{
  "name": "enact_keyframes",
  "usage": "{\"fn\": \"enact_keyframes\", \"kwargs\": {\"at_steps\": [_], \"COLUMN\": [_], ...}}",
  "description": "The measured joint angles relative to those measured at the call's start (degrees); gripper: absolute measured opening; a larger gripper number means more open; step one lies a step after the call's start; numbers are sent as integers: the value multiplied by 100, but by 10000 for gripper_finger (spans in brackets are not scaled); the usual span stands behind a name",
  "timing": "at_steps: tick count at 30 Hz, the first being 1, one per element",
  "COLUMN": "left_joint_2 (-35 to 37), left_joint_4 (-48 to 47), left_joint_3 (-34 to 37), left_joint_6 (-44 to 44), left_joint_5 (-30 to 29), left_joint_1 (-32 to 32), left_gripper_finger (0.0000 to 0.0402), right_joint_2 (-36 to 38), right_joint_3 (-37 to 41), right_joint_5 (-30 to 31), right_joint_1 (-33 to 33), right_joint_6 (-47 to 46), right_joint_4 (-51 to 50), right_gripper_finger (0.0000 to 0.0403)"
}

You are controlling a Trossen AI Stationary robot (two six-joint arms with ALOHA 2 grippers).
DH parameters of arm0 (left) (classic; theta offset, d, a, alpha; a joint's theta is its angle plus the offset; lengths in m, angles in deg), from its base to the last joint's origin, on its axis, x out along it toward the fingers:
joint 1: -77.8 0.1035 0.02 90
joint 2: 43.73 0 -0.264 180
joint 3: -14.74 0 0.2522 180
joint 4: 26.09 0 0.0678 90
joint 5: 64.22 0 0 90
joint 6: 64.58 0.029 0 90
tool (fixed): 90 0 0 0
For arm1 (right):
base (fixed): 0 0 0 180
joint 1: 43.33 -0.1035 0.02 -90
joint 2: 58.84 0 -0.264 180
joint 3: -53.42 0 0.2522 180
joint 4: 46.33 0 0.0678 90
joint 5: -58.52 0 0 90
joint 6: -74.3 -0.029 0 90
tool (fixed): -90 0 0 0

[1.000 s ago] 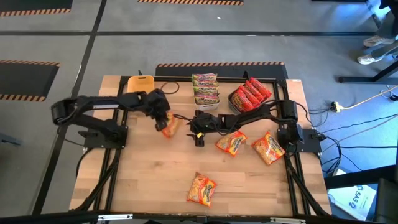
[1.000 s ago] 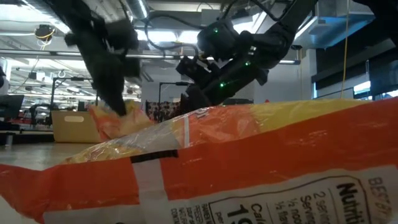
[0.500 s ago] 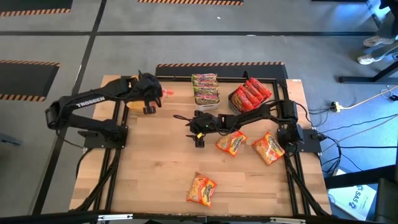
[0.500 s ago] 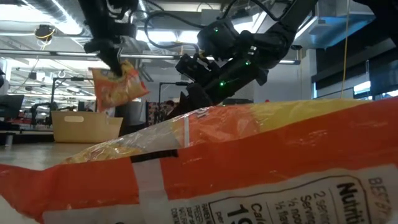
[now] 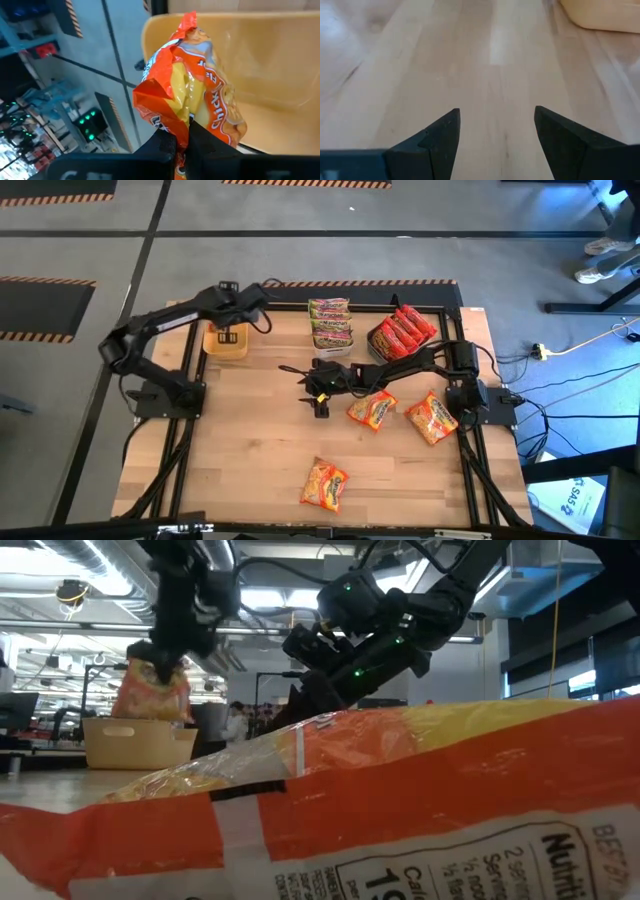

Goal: Sort Maruchan noodles
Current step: Put the orange noodle pack into the yellow bin

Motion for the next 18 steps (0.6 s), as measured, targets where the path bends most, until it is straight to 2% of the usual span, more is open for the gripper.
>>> {"fn": "enact_keyframes", "kwargs": {"at_steps": [4, 9, 13, 18], "left_joint_2": [-525, -1048, -1293, -1434], "left_joint_4": [47, 412, 857, 929], "left_joint_3": [0, 0, 1, 2], "left_joint_6": [267, 817, 1315, 1645], "left_joint_5": [-50, -145, -70, -15], "left_joint_1": [178, 414, 674, 899], "left_gripper_finger": [4, 4, 3, 6], "right_joint_2": [0, 0, 2, 2], "right_joint_3": [0, 0, -2, -2], "right_joint_5": [-265, -289, -289, -289], "right_joint_1": [0, 0, 0, 0], "right_joint_6": [-2, 0, 0, 0], "right_joint_4": [-29, -33, -126, -126], "right_gripper_finger": [238, 238, 238, 238]}}
